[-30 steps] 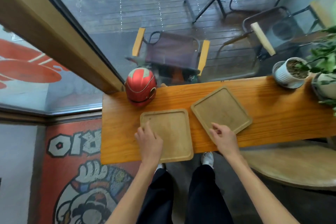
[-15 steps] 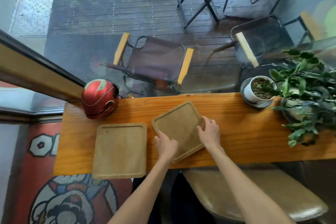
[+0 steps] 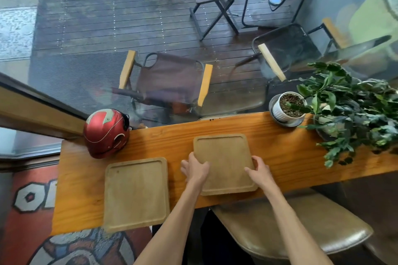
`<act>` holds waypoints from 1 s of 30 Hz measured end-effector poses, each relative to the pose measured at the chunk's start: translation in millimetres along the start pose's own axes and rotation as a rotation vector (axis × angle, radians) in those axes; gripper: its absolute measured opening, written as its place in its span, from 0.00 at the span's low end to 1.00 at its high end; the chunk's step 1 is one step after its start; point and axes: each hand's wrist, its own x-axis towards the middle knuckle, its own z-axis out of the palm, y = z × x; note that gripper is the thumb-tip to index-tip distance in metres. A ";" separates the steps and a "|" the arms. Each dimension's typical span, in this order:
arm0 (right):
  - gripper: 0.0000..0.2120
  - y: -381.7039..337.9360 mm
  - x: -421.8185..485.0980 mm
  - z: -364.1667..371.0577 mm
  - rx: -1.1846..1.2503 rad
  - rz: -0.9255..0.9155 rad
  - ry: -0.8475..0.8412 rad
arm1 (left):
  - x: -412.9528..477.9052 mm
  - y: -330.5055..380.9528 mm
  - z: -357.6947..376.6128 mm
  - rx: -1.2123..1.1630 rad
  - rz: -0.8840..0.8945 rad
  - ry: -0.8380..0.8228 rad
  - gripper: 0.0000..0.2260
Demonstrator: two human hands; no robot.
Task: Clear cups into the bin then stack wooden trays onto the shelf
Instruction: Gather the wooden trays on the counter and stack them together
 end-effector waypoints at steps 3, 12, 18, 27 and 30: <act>0.29 -10.2 -36.1 -1.9 0.122 0.039 -0.041 | -7.0 11.4 -23.5 0.015 0.114 -0.046 0.28; 0.33 -75.4 -155.4 141.6 0.187 -0.220 -0.085 | -22.5 -86.2 -202.1 -0.063 0.157 0.082 0.27; 0.38 -87.9 -147.2 233.4 0.059 -0.207 -0.233 | -6.5 -171.4 -260.8 -0.159 -0.050 0.133 0.29; 0.40 -83.9 -139.0 234.7 -0.056 -0.098 -0.199 | 7.2 -196.7 -247.0 -0.303 -0.018 0.066 0.29; 0.39 -83.8 -144.2 234.1 -0.109 -0.088 -0.233 | 8.8 -197.5 -241.1 -0.295 -0.006 0.064 0.30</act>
